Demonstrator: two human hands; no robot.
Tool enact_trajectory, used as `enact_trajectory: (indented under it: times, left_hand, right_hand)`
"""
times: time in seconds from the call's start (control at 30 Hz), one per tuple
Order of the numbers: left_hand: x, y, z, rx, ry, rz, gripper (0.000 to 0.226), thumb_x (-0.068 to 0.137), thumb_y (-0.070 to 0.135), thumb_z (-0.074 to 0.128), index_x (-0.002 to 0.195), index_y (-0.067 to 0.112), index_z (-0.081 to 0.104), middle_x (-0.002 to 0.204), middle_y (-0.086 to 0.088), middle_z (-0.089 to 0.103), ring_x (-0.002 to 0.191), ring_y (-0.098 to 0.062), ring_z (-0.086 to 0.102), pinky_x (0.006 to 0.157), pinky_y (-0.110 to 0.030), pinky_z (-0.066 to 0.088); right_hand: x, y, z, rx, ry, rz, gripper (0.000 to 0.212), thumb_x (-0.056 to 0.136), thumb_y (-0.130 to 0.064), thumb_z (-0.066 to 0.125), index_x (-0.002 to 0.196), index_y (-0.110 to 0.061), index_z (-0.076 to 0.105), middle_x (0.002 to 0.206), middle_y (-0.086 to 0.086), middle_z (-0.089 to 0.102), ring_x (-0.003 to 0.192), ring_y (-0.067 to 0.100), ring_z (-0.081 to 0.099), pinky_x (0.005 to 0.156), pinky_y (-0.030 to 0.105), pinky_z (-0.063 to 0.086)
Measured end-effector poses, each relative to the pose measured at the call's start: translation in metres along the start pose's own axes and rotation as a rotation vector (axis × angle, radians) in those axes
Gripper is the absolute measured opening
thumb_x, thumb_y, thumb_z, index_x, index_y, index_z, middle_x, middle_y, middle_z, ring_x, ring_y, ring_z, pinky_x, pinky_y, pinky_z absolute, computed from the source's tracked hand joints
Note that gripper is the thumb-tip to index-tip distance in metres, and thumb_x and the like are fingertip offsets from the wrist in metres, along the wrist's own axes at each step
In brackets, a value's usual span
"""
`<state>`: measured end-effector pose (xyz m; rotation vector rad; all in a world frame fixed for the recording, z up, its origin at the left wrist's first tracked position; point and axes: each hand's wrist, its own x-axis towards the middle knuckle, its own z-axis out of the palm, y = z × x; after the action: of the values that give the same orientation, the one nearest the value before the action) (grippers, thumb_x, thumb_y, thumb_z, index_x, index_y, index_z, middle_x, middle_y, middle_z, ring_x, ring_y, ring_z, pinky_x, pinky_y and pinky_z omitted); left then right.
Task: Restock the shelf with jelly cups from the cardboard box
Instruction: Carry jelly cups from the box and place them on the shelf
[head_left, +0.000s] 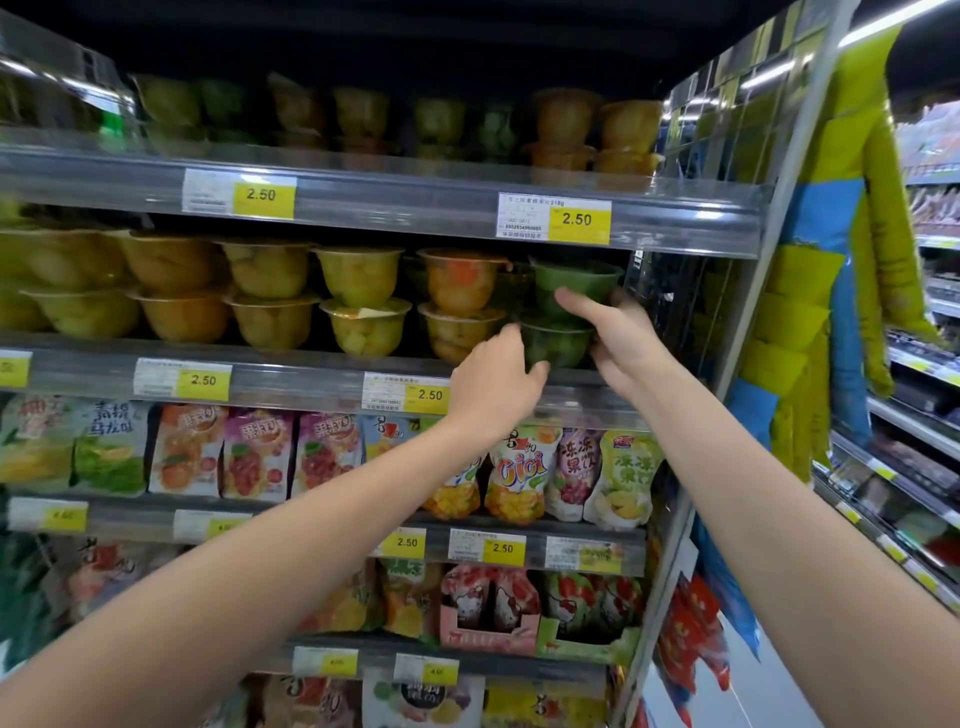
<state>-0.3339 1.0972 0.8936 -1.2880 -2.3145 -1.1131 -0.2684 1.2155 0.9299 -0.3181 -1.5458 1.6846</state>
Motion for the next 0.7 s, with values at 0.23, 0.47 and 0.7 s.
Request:
enact_trajectory:
  times: [0.23, 0.47, 0.7]
  left_hand:
    - [0.001, 0.000, -0.006, -0.006, -0.052, -0.024, 0.034, 0.096, 0.027, 0.050, 0.126, 0.012, 0.048, 0.125, -0.005, 0.060, 0.113, -0.027, 0.056, 0.085, -0.038, 0.045]
    - [0.001, 0.000, -0.008, -0.014, -0.061, -0.037, 0.031, 0.095, 0.027, 0.051, 0.121, 0.011, 0.049, 0.122, -0.006, 0.060, 0.109, -0.027, 0.057, 0.083, -0.038, 0.047]
    - [-0.002, 0.002, -0.010, -0.018, -0.046, -0.048, 0.036, 0.093, 0.032, 0.055, 0.122, 0.011, 0.049, 0.121, -0.005, 0.061, 0.109, -0.026, 0.058, 0.075, -0.031, 0.042]
  right_hand:
    - [0.004, 0.004, 0.011, -0.072, 0.019, -0.006, 0.049, 0.078, -0.013, 0.078, 0.122, -0.008, 0.057, 0.116, 0.008, 0.067, 0.108, 0.024, 0.064, 0.099, 0.045, 0.049]
    - [0.003, 0.001, 0.013, -0.137, -0.002, -0.018, 0.068, 0.068, -0.028, 0.084, 0.126, -0.007, 0.056, 0.117, 0.007, 0.067, 0.109, 0.024, 0.063, 0.100, 0.045, 0.049]
    - [-0.006, 0.003, 0.005, -0.254, -0.050, -0.075, 0.092, 0.049, -0.047, 0.084, 0.129, -0.014, 0.053, 0.121, 0.003, 0.066, 0.113, 0.022, 0.061, 0.103, 0.045, 0.046]
